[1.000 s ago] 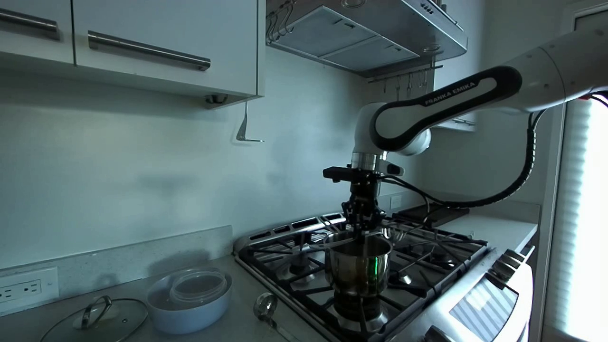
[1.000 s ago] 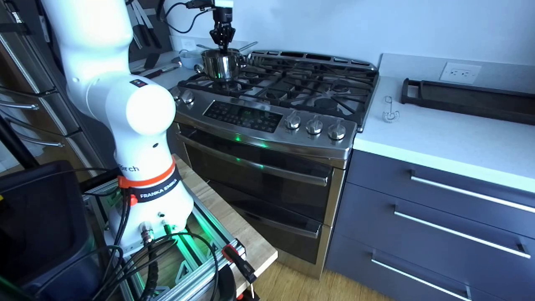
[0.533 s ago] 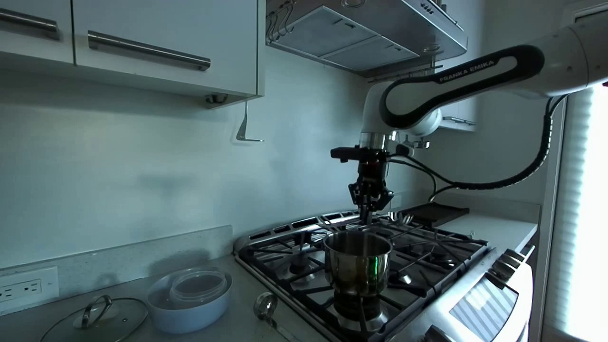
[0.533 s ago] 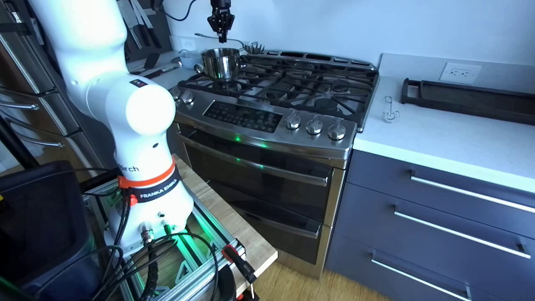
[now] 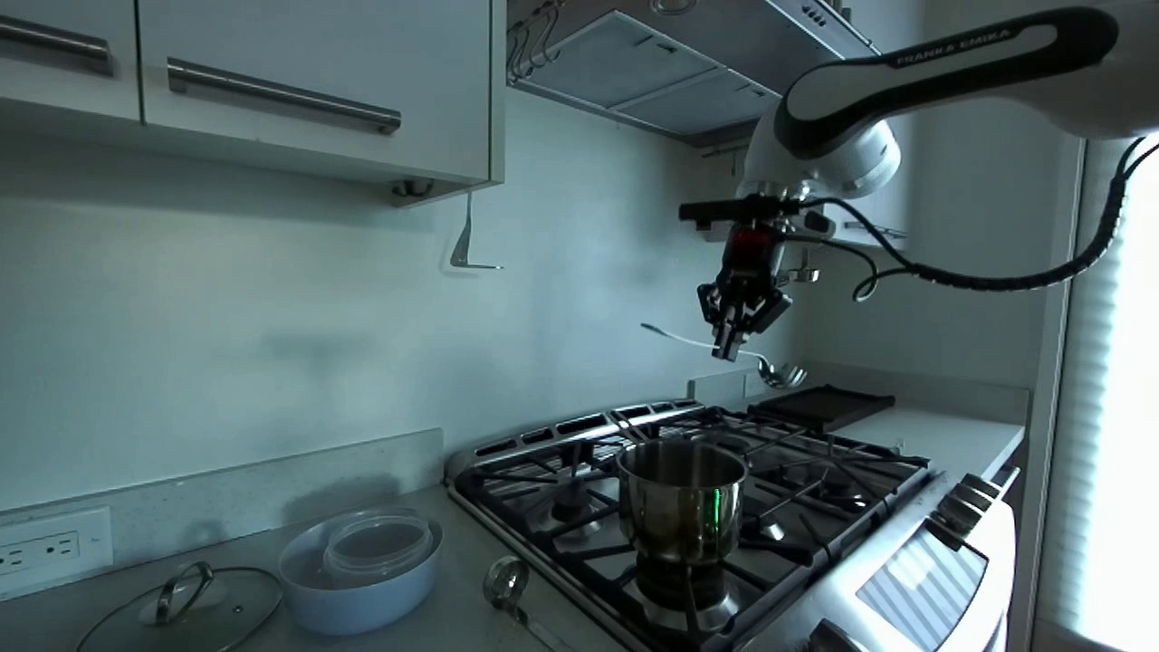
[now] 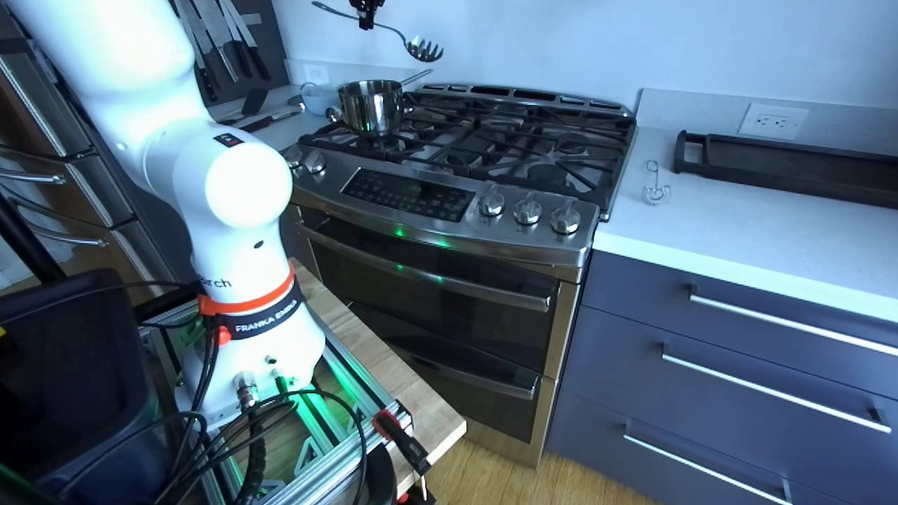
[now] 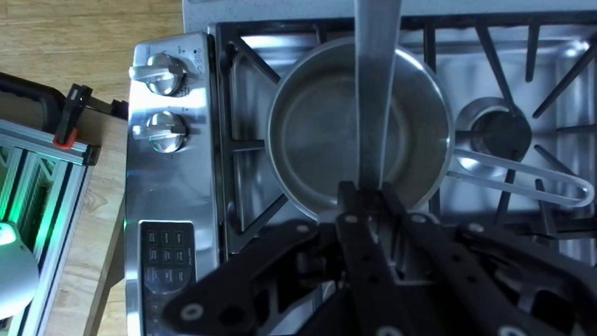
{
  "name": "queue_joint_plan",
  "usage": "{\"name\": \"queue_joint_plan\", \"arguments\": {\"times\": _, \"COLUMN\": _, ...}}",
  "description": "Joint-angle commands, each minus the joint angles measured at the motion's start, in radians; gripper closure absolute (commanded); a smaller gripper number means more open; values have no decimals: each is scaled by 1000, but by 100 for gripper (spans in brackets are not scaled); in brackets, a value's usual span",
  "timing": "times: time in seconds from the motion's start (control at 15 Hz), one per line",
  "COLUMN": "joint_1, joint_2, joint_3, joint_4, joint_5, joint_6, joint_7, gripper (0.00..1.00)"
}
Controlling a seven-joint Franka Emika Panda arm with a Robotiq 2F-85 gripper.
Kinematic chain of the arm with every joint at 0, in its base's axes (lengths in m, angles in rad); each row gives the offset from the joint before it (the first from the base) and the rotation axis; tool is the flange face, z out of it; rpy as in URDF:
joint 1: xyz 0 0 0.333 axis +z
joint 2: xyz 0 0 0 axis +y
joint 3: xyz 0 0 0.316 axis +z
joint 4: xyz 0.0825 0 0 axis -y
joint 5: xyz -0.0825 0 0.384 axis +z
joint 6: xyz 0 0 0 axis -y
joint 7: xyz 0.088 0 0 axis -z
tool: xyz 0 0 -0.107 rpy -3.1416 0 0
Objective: Remove the silver ladle from the pot and hang it above the stove
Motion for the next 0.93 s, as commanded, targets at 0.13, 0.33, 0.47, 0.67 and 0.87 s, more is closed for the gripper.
{"name": "queue_joint_plan", "arguments": {"times": 0.13, "joint_1": -41, "joint_2": -56, "joint_3": -83, "joint_4": 15, "joint_5": 254, "joint_6": -52, "joint_7": -242, "gripper": 97}}
{"name": "queue_joint_plan", "arguments": {"times": 0.33, "joint_1": -60, "joint_2": -45, "joint_3": -68, "joint_4": 23, "joint_5": 247, "joint_6": -48, "joint_7": -243, "gripper": 87}}
{"name": "queue_joint_plan", "arguments": {"times": 0.47, "joint_1": -69, "joint_2": -47, "joint_3": -78, "joint_4": 32, "joint_5": 269, "joint_6": -67, "joint_7": -269, "gripper": 87}}
{"name": "queue_joint_plan", "arguments": {"times": 0.67, "joint_1": -69, "joint_2": -47, "joint_3": -77, "joint_4": 33, "joint_5": 272, "joint_6": -67, "joint_7": -272, "gripper": 87}}
{"name": "queue_joint_plan", "arguments": {"times": 0.87, "joint_1": -68, "joint_2": -47, "joint_3": -84, "joint_4": 36, "joint_5": 306, "joint_6": -61, "joint_7": -277, "gripper": 97}}
